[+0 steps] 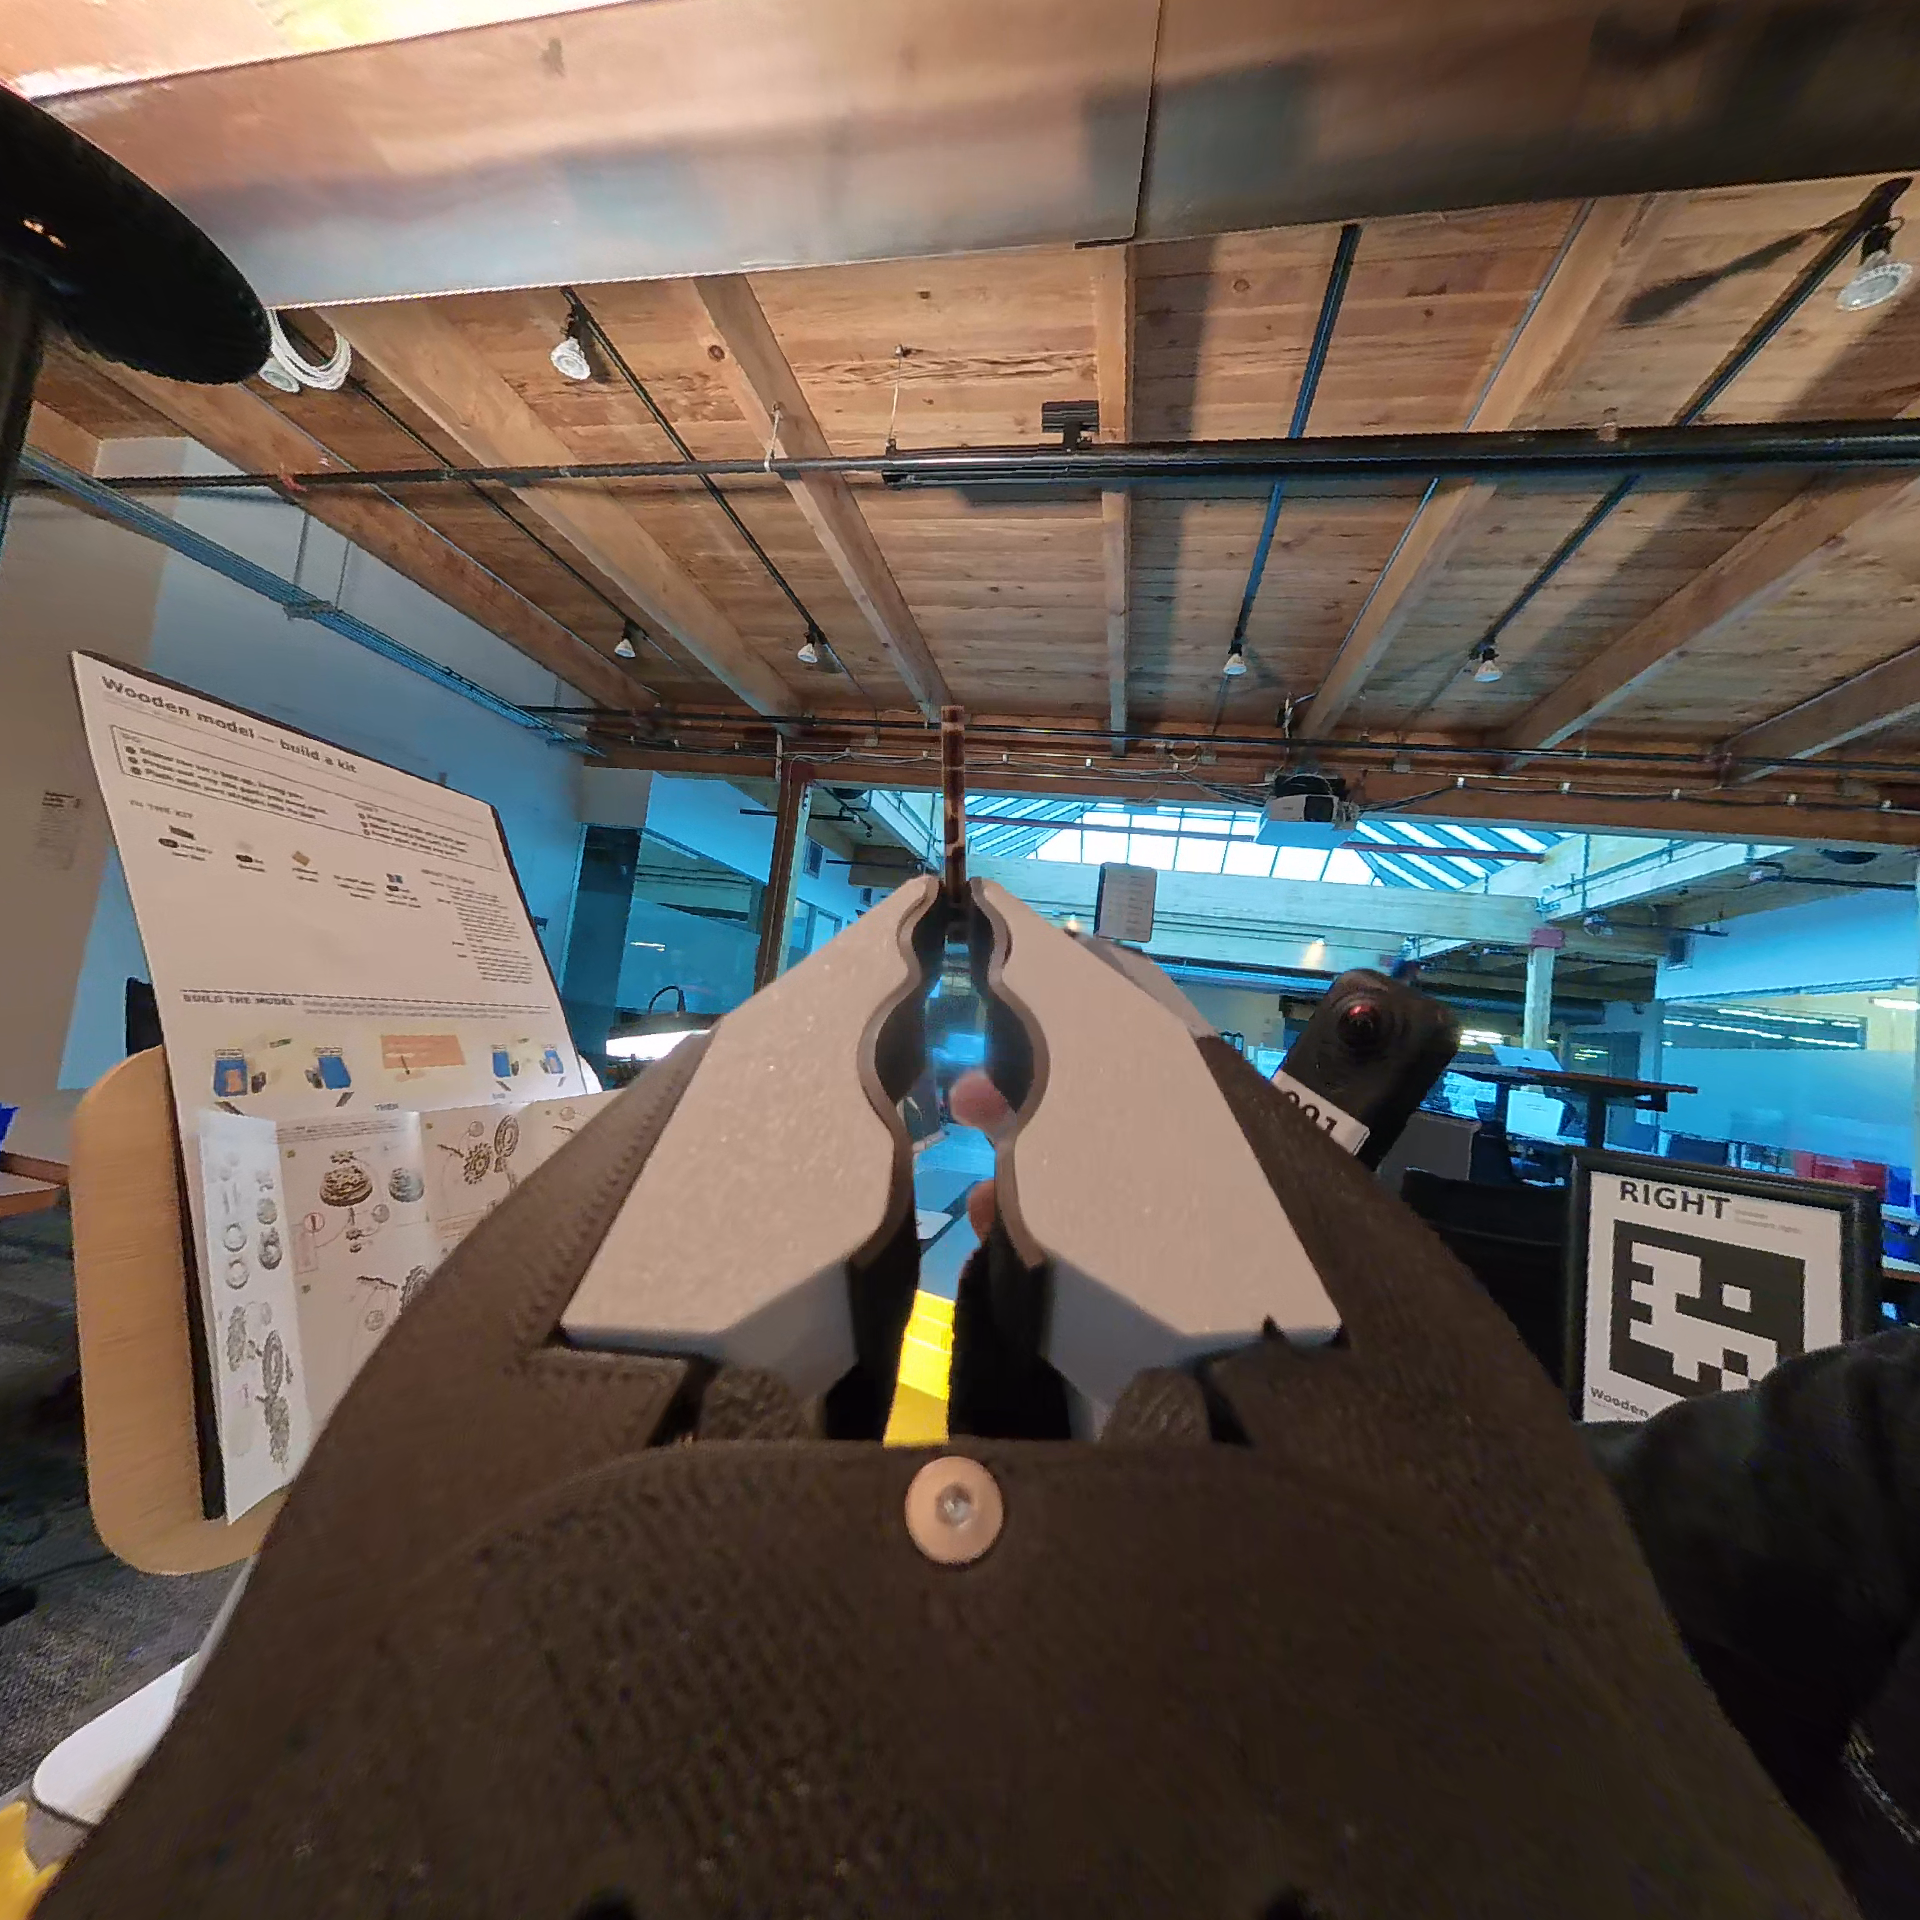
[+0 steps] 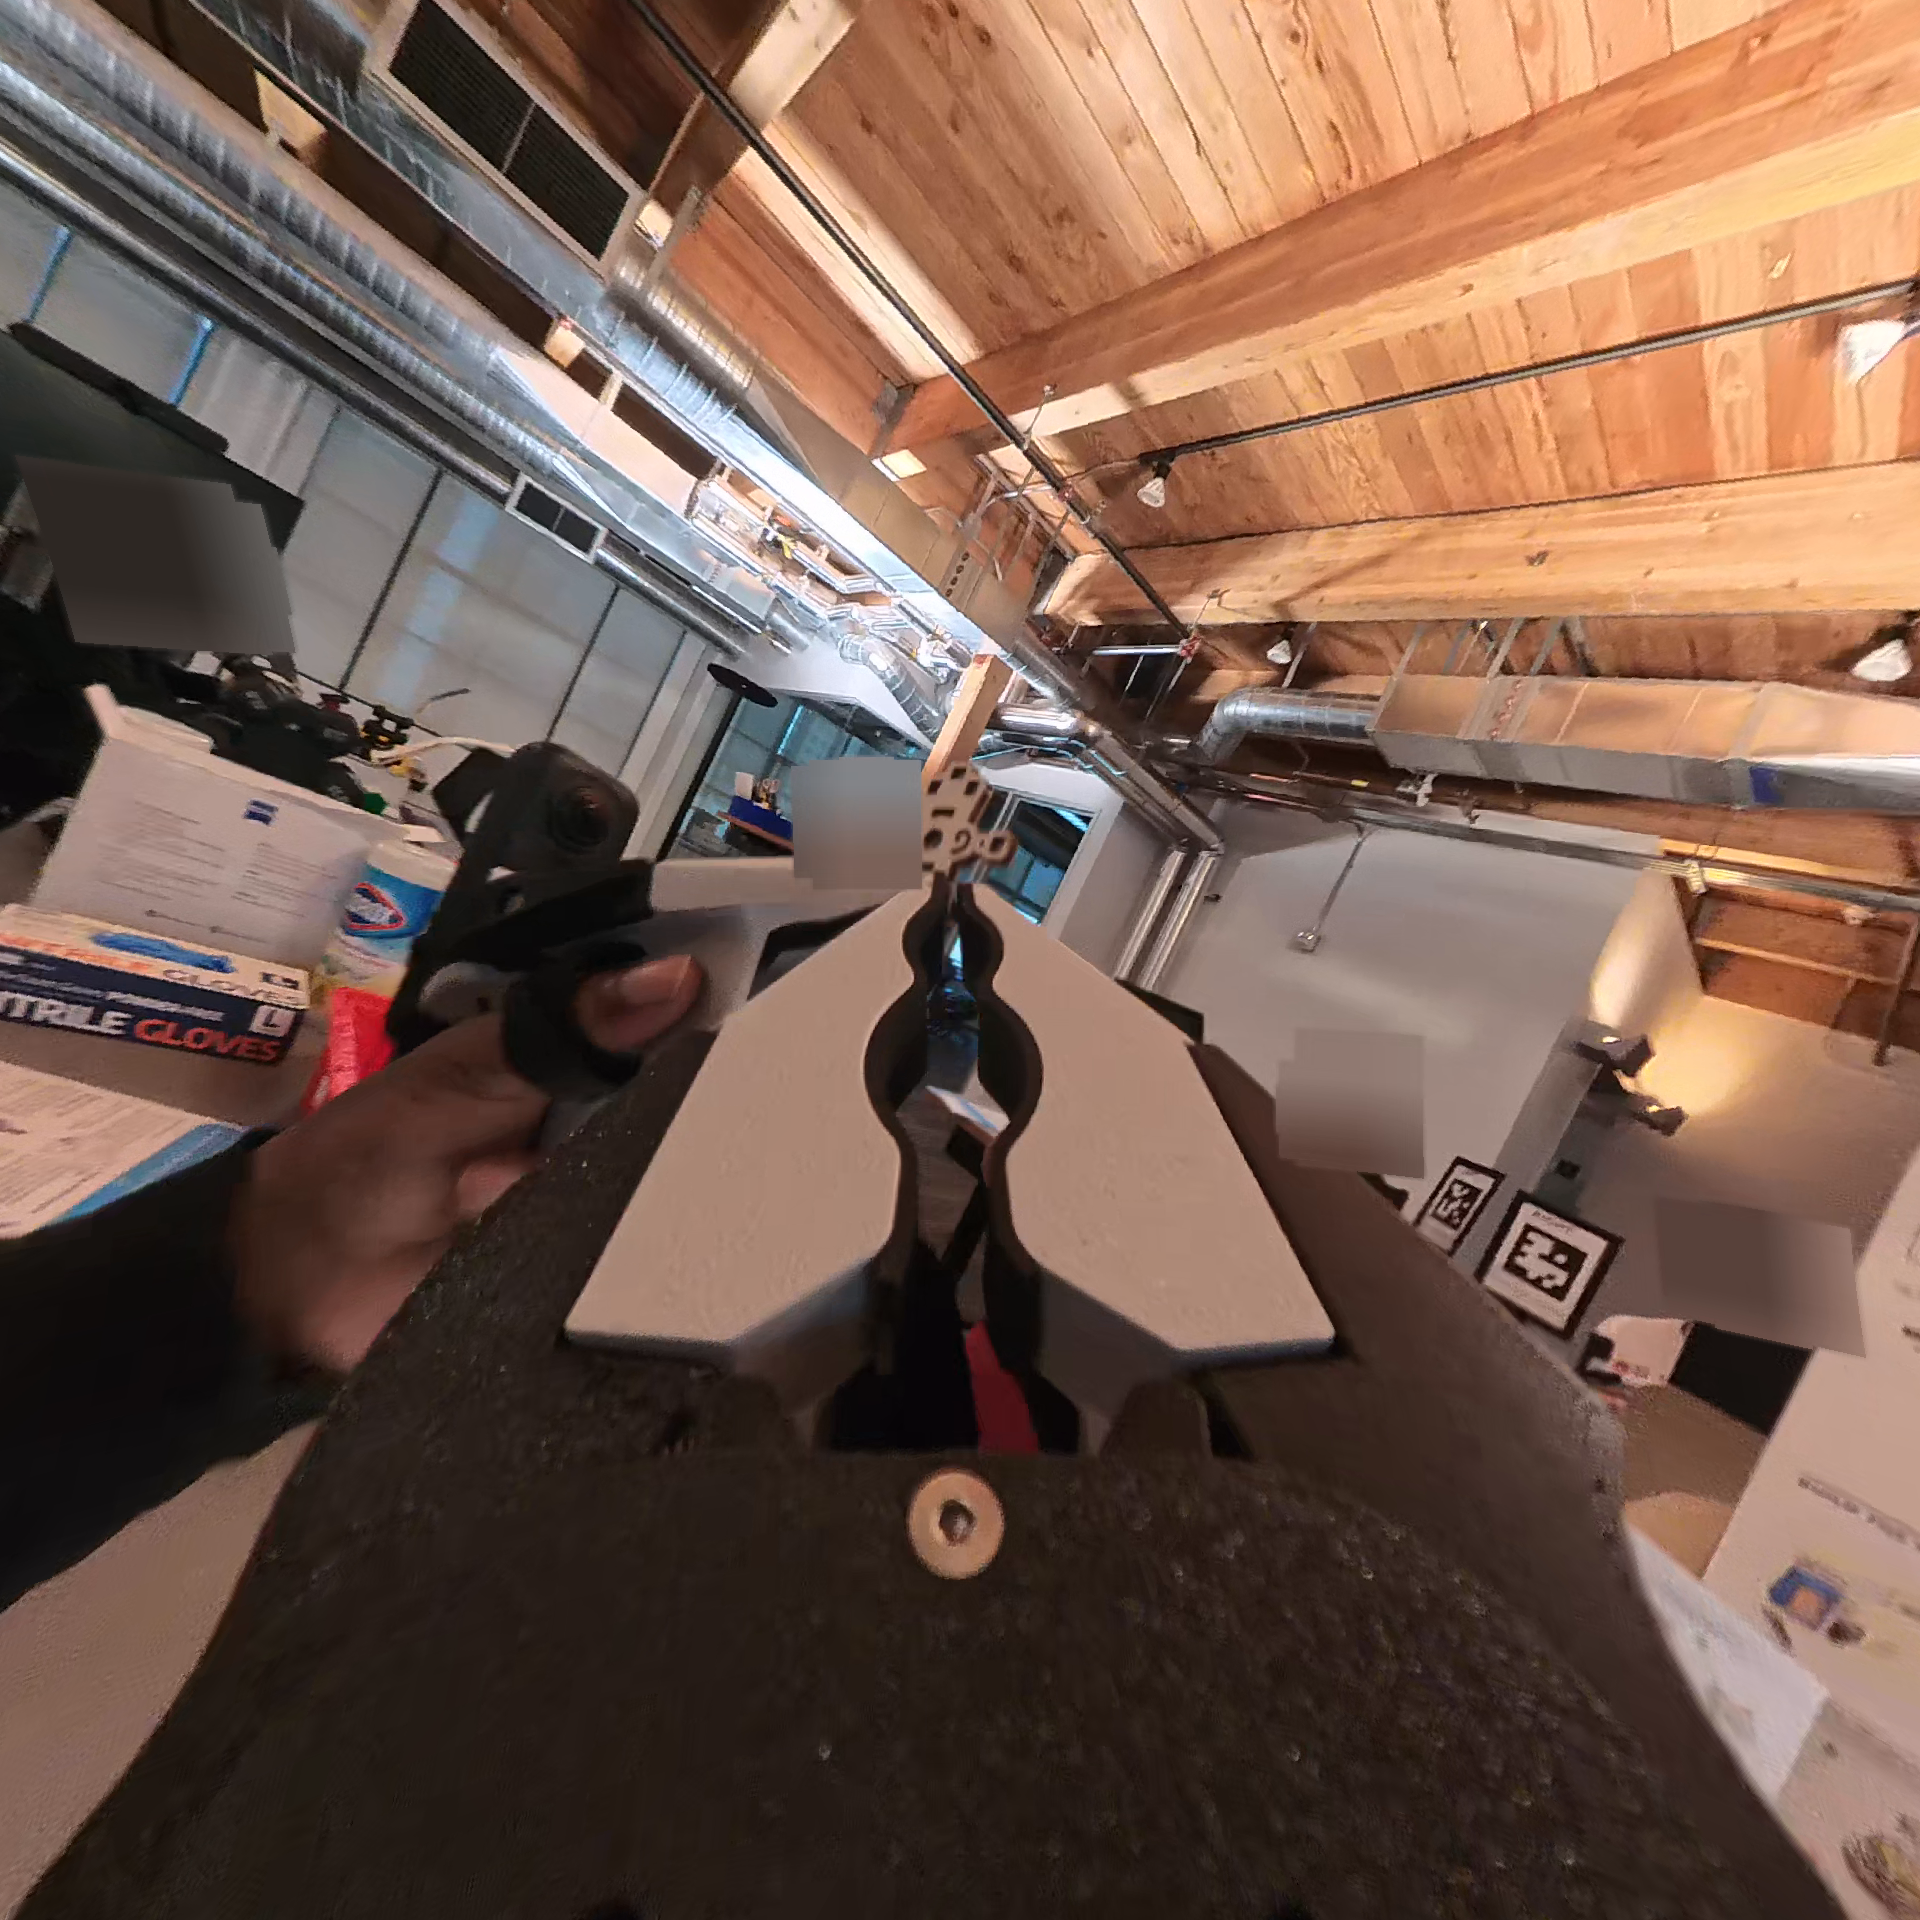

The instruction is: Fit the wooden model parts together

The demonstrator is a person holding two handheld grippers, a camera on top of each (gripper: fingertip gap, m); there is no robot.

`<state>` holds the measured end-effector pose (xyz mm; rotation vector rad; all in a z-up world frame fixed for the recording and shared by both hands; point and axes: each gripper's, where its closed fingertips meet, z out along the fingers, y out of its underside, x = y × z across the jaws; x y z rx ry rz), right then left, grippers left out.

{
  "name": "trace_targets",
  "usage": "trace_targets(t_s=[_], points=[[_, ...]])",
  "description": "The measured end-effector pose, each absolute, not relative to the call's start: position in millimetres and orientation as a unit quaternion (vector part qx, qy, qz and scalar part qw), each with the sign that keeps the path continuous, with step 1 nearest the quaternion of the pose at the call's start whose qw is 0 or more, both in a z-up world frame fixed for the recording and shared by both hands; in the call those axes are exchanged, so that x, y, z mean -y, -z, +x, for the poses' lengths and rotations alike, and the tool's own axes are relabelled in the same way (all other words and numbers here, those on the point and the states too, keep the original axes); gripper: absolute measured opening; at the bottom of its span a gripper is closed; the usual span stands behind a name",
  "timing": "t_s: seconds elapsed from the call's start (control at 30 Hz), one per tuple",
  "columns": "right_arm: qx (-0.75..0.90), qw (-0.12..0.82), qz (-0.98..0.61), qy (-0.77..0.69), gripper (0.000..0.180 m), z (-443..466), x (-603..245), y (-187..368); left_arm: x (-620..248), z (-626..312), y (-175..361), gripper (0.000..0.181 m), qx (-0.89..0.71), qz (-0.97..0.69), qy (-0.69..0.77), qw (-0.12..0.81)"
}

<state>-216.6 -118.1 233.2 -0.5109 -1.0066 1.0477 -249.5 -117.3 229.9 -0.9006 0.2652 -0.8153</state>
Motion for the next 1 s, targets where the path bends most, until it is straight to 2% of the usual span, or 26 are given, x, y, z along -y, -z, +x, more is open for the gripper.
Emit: trace_targets(t_s=[0.03, 0.27, 0.43, 0.63, 1.0], points=[[0.456, 0.713, -0.237, -0.477, 0.000, -207.6, 114.6, -226.4, 115.8, -248.9, -228.7, 0.001, -0.125, -0.423, 0.384, 0.811], [0.458, 0.650, -0.315, -0.519, 0.022, -129.4, 66.0, -170.4, 102.1, -246.4, -213.2, 0.001, -0.122, -0.435, 0.395, 0.800], [0.463, 0.619, -0.382, -0.507, 0.029, -70.8, 22.3, -120.8, 92.5, -249.7, -193.7, 0.001, -0.107, -0.443, 0.412, 0.789], [0.434, 0.593, -0.437, -0.519, 0.028, -8.7, -18.4, -69.5, 75.2, -244.5, -156.3, 0.001, -0.075, -0.452, 0.428, 0.779], [0.395, 0.526, -0.481, -0.580, 0.029, 32.8, -62.0, -8.1, 48.7, -202.6, -71.8, 0.001, -0.007, -0.502, 0.455, 0.735]])
